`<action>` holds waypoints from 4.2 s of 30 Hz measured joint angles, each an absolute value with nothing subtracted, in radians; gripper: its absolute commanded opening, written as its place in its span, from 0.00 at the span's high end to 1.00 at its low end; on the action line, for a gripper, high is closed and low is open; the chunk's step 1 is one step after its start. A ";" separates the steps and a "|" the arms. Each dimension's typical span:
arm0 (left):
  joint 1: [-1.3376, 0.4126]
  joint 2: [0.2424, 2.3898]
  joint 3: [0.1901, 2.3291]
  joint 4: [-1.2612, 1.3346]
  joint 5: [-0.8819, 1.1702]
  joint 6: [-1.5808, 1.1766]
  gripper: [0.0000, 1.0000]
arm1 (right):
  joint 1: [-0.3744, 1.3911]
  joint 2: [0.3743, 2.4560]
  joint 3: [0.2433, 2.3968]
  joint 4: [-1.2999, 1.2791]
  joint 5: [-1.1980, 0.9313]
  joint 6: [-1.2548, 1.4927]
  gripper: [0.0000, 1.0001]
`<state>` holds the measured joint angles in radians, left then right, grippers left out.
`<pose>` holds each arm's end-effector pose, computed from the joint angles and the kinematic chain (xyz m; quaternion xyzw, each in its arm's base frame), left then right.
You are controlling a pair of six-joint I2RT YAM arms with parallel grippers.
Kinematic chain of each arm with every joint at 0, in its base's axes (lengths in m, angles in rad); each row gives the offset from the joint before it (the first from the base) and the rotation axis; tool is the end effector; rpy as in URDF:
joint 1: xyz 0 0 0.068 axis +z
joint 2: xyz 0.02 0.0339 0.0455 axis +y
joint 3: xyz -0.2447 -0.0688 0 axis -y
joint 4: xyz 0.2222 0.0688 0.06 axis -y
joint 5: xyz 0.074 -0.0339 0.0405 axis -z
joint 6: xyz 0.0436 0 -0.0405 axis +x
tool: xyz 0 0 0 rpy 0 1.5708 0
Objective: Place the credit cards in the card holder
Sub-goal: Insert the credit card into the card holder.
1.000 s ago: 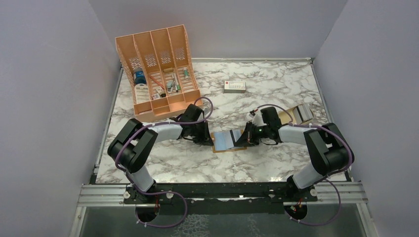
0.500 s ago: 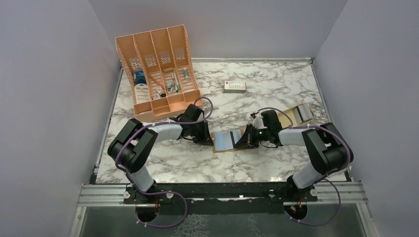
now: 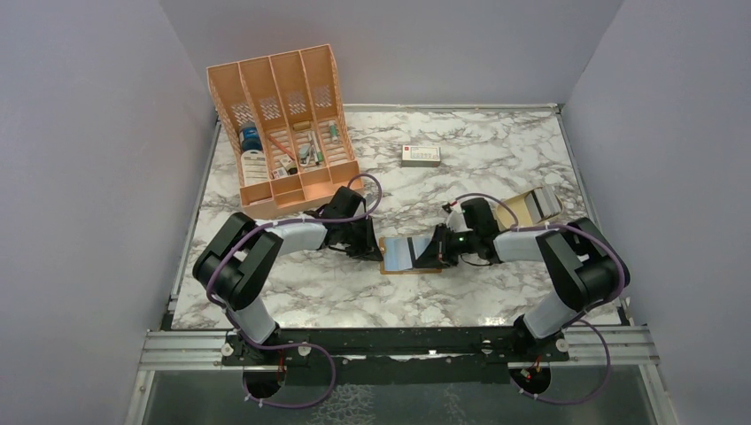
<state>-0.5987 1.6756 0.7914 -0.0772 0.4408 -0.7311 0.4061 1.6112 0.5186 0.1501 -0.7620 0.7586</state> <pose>0.2355 -0.1832 0.1300 0.0039 0.9332 -0.3447 0.1017 0.2154 0.1254 0.1029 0.0417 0.8893 0.4531 0.0451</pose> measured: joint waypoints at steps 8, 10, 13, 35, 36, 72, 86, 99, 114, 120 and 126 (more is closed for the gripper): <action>-0.599 1.670 0.804 -0.094 0.441 -0.731 0.90 | 0.411 1.542 0.562 0.018 -0.670 0.714 0.74; -0.599 1.657 0.811 -0.099 0.441 -0.731 0.90 | 0.413 1.508 0.584 -0.031 -0.635 0.693 0.72; -0.598 1.622 0.821 -0.108 0.441 -0.731 0.90 | 0.413 1.470 0.612 -0.083 -0.600 0.669 0.71; -0.598 1.588 0.854 -0.152 0.434 -0.553 0.90 | 0.452 1.570 0.670 -0.099 -0.562 0.632 0.86; -0.598 1.589 0.853 -0.152 0.434 -0.551 0.90 | 0.457 1.575 0.670 -0.093 -0.562 0.635 0.87; -0.598 1.643 0.804 -0.099 0.416 -0.709 0.58 | 0.544 1.625 0.754 -0.057 -0.449 0.687 0.79; -0.598 1.655 0.810 -0.084 0.419 -0.713 0.59 | 0.544 1.622 0.772 -0.086 -0.403 0.684 0.73; -0.598 1.658 0.812 -0.075 0.419 -0.715 0.63 | 0.544 1.611 0.767 -0.096 -0.356 0.704 0.73; -0.598 1.672 0.812 -0.049 0.434 -0.728 0.64 | 0.544 1.639 0.748 0.028 -0.418 0.722 0.74; -0.598 1.672 0.810 -0.037 0.440 -0.735 0.64 | 0.544 1.649 0.740 0.057 -0.444 0.729 0.72; -0.598 1.655 0.789 -0.033 0.445 -0.752 0.58 | 0.544 1.598 0.730 0.001 -0.412 0.728 0.66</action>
<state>-0.5976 1.6554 0.7891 -0.0334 0.4454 -0.7525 0.5442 1.5982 0.7303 0.0013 -0.4122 0.7284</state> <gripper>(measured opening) 0.359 0.310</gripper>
